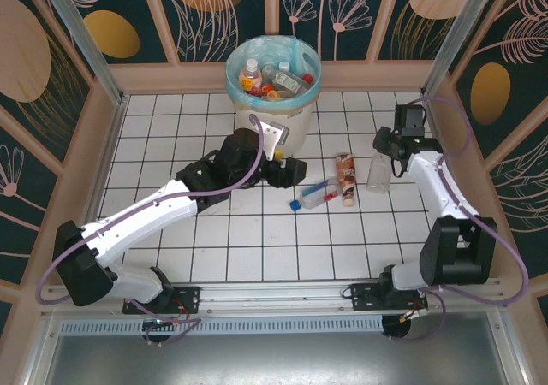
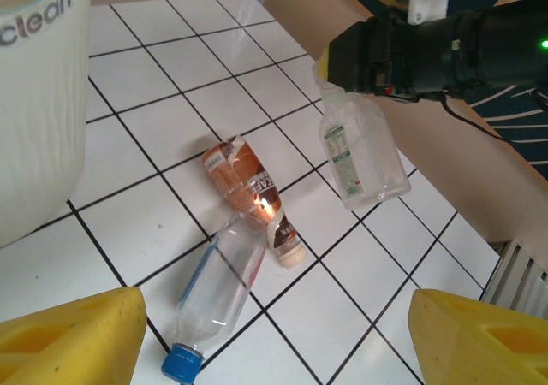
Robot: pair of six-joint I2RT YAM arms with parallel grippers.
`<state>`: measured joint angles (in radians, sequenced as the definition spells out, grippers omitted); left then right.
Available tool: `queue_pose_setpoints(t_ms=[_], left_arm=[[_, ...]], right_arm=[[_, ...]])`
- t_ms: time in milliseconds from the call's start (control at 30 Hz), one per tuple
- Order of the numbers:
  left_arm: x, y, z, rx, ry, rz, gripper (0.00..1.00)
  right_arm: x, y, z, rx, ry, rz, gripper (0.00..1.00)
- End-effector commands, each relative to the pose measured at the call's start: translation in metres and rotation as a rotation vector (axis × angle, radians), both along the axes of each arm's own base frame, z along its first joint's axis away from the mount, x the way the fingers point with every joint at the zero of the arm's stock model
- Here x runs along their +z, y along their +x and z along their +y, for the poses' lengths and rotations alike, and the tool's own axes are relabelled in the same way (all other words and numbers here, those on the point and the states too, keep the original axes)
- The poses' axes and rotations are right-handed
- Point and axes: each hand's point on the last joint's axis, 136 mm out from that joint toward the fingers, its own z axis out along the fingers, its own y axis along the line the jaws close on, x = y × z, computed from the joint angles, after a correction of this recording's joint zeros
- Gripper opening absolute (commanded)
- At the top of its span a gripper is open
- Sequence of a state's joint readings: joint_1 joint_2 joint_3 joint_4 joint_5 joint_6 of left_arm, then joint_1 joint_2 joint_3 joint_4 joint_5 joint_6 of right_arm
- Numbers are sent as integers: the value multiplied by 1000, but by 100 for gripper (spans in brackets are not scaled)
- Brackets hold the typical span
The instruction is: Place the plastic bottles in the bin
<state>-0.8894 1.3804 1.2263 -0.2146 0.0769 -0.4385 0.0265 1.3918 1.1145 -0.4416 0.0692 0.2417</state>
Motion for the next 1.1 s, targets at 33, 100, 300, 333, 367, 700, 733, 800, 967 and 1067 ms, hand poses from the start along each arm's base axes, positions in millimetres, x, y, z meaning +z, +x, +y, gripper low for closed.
queue_pose_setpoints(t_ms=[33,100,300,333,367,700,733,800,967,1067], left_arm=[[33,4,3,20,-54,-84,81],[37,4,5,29,-60,-96,81],[55,6,15,68,-87,-142,81],[58,5,16,74,-93,-149,81],[60,5,18,80,-98,-155,82],[74,4,40,151,-130,-200,83],[75,4,42,160,-135,-205,83],[78,4,48,182,-142,-218,83],[81,5,58,223,-150,-236,84],[82,5,59,229,-149,-239,84]], right_arm=[[37,-5,-2,-17,-34,-106,27],[53,-7,1,-11,-42,-143,26],[90,-13,17,10,-61,-235,26],[95,-14,19,13,-63,-249,26],[101,-15,22,16,-65,-263,26],[147,-26,44,42,-83,-388,25],[151,-27,46,45,-83,-397,25],[158,-28,49,53,-82,-417,25],[170,-30,61,83,-71,-454,25],[172,-30,65,87,-77,-459,25]])
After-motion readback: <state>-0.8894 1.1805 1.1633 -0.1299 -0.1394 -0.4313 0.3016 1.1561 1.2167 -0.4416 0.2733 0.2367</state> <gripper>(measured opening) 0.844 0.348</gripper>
